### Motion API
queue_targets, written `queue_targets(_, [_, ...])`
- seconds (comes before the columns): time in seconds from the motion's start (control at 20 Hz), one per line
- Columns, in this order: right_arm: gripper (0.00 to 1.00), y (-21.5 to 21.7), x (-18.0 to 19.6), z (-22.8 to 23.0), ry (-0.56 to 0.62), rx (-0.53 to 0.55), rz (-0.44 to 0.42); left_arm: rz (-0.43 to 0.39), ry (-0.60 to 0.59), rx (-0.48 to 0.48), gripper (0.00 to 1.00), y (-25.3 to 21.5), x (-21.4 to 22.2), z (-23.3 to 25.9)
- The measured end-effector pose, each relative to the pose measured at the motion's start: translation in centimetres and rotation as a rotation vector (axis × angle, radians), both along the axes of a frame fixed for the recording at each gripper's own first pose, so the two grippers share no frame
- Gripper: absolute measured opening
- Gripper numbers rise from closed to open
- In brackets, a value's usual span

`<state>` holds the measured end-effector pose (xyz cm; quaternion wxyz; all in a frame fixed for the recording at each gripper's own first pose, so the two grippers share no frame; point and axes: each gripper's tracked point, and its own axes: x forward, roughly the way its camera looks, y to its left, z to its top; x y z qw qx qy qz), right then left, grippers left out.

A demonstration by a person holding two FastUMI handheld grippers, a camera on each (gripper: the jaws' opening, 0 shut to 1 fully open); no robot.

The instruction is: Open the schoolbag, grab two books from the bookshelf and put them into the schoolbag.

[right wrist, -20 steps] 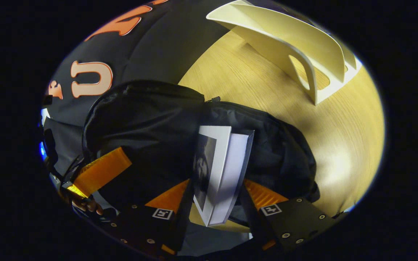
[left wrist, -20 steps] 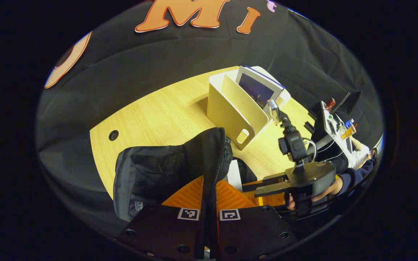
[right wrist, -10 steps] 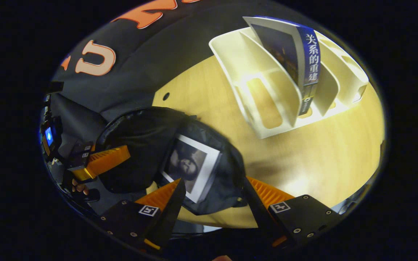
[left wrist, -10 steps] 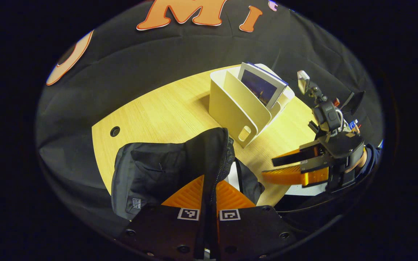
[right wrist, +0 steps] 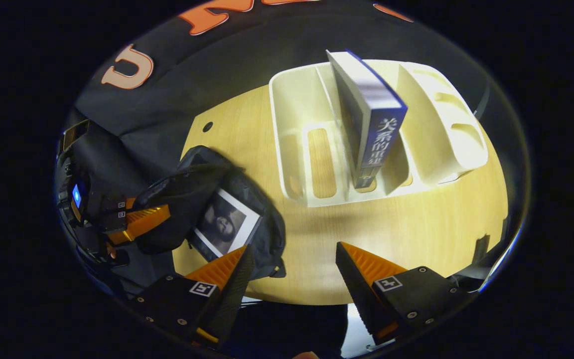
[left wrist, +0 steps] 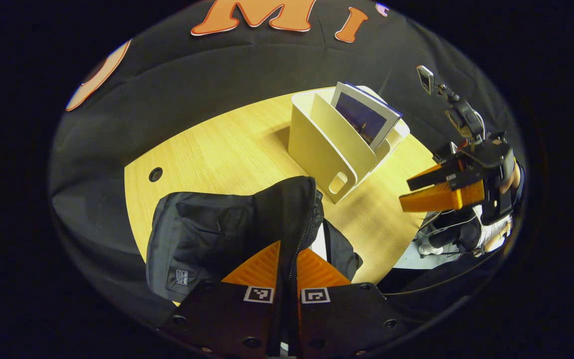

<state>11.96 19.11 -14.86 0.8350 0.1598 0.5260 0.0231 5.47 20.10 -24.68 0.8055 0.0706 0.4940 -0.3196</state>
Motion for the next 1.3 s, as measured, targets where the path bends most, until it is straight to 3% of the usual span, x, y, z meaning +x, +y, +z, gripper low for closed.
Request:
queue_targets(0.45, [0.99,-8.1,6.6,5.1,-0.014,-0.196,0.04,0.033,0.028,0.01,0.06,-0.3,0.8,-0.5])
queue_targets(0.7, [0.99,-10.2,11.1,6.8,-0.005,-0.213,0.053,0.041,0.037,0.044,0.06,-0.4,1.2,-0.5])
queue_targets(1.0, [0.98,-10.6,15.0,5.0,0.069,-0.203,0.065,0.066,0.057,0.066,0.06,-0.3,1.6,-0.1])
queue_targets(1.15, [0.83,-10.8,16.0,3.4,0.111,-0.214,0.065,0.065,0.073,0.069,0.06,-0.2,1.7,-0.2])
queue_targets(1.25, [0.69,-10.6,16.5,2.4,0.136,-0.215,0.056,0.064,0.081,0.073,0.06,-0.3,1.9,-0.5])
queue_targets(1.3, [0.57,-10.5,16.4,2.4,0.145,-0.212,0.043,0.066,0.084,0.074,0.06,-0.4,1.9,-0.5])
